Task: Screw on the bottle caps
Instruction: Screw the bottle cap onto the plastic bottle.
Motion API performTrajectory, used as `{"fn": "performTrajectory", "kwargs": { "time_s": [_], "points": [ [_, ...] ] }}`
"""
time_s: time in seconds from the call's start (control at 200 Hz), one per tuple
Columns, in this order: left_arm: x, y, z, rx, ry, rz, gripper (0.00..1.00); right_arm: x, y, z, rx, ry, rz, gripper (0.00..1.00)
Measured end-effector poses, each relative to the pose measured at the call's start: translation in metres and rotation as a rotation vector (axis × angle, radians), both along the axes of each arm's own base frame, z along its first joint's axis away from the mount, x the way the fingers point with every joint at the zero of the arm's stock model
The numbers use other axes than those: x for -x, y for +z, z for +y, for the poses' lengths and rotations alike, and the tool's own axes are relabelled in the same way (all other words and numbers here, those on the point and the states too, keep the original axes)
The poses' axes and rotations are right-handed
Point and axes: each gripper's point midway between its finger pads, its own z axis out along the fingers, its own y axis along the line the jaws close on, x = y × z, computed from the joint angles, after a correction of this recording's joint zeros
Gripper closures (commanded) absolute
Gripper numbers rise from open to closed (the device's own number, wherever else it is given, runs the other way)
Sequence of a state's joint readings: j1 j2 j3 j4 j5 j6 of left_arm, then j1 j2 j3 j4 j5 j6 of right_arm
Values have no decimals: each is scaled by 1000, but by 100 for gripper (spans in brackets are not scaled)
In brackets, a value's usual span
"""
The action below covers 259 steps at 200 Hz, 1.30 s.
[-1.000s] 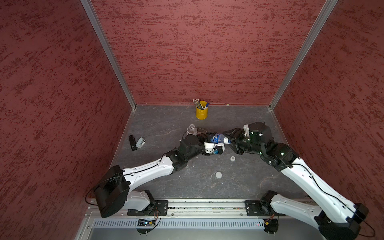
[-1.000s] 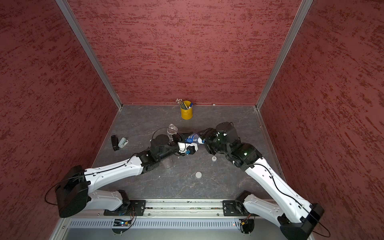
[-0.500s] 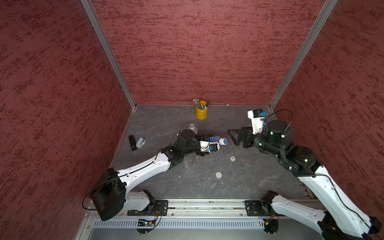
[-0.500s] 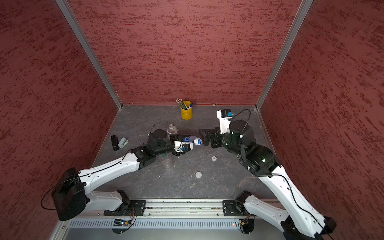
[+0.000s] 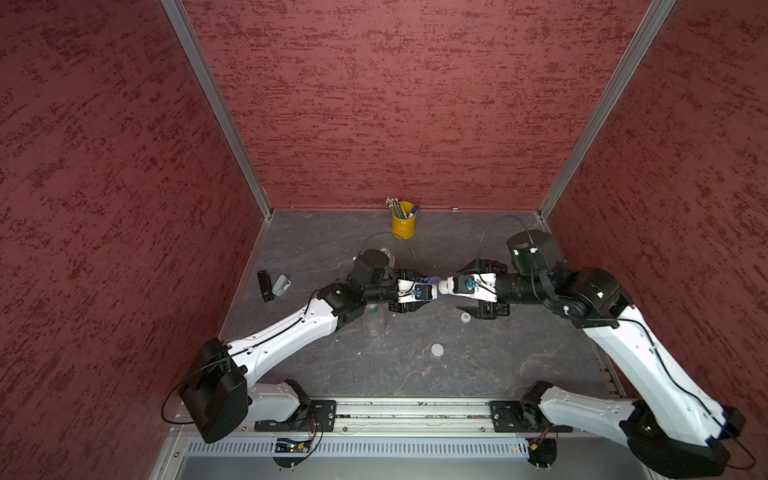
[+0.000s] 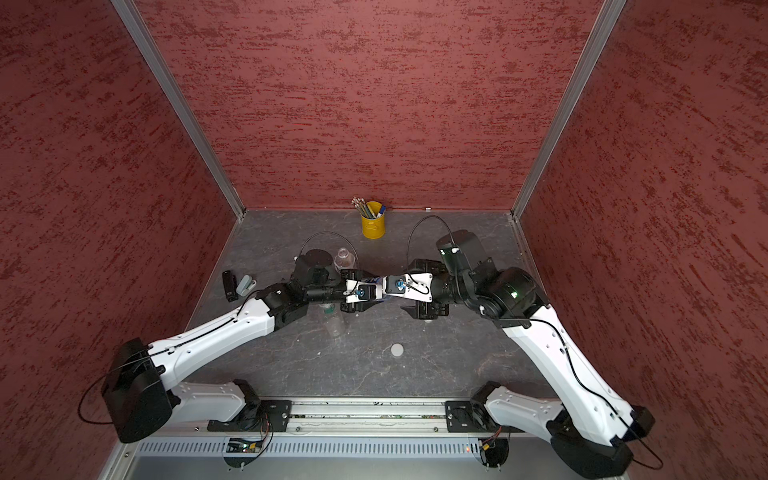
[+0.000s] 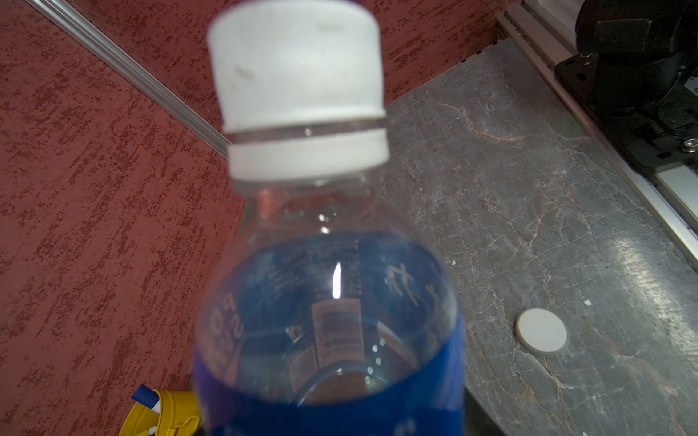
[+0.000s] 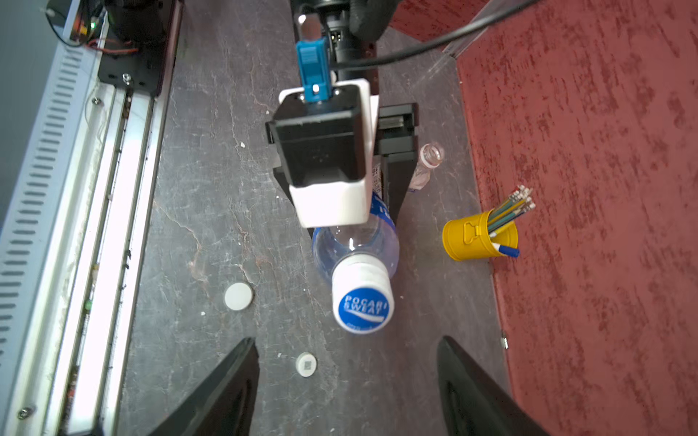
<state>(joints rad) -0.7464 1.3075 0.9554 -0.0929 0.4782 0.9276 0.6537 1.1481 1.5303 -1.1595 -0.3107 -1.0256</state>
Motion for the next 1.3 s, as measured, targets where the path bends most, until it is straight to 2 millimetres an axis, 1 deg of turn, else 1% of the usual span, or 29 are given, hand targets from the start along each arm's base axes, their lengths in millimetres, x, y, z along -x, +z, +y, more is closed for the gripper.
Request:
{"fn": "performTrajectory", "kwargs": {
  "time_s": [0.095,0.2,0.401,0.511,0.541,0.546,0.596,0.706,0.766,0.872,0.962,1.032,1.132,1.212,1.297],
  "points": [
    [2,0,-1,2,-10,5,48,-4,-7,4,41,51,-24,34],
    [3,0,-1,3,-17,8,48,-7,-9,7,65,84,-41,37],
    [4,5,-2,11,-22,3,48,-7,-10,12,87,130,-69,51],
    [4,8,-3,15,-26,-2,48,-9,-14,15,107,140,-75,63],
    [4,7,-3,14,-28,1,48,-10,-14,15,111,140,-77,67],
    [4,7,-3,13,-28,2,48,-10,-15,15,113,140,-78,68],
    [6,5,-3,9,-31,9,48,-11,-16,16,118,137,-76,73],
    [6,4,-3,5,-29,10,48,-12,-17,16,113,111,-57,80],
    [5,4,-4,1,-21,5,48,-13,-18,16,101,74,-26,81],
    [0,3,-4,-6,15,-22,48,-18,-20,15,54,-67,84,80],
    [-6,1,-4,-10,50,-55,48,-24,-23,14,-19,-261,226,80],
    [-11,1,-3,-11,77,-86,48,-27,-25,15,-108,-433,359,80],
    [-17,0,-2,-12,108,-132,48,-31,-27,15,-266,-672,551,80],
    [-20,2,-3,-4,127,-169,48,-33,-26,14,-434,-854,704,81],
    [-22,5,-4,7,145,-200,48,-34,-24,11,-626,-1006,847,83]
  ]
}}
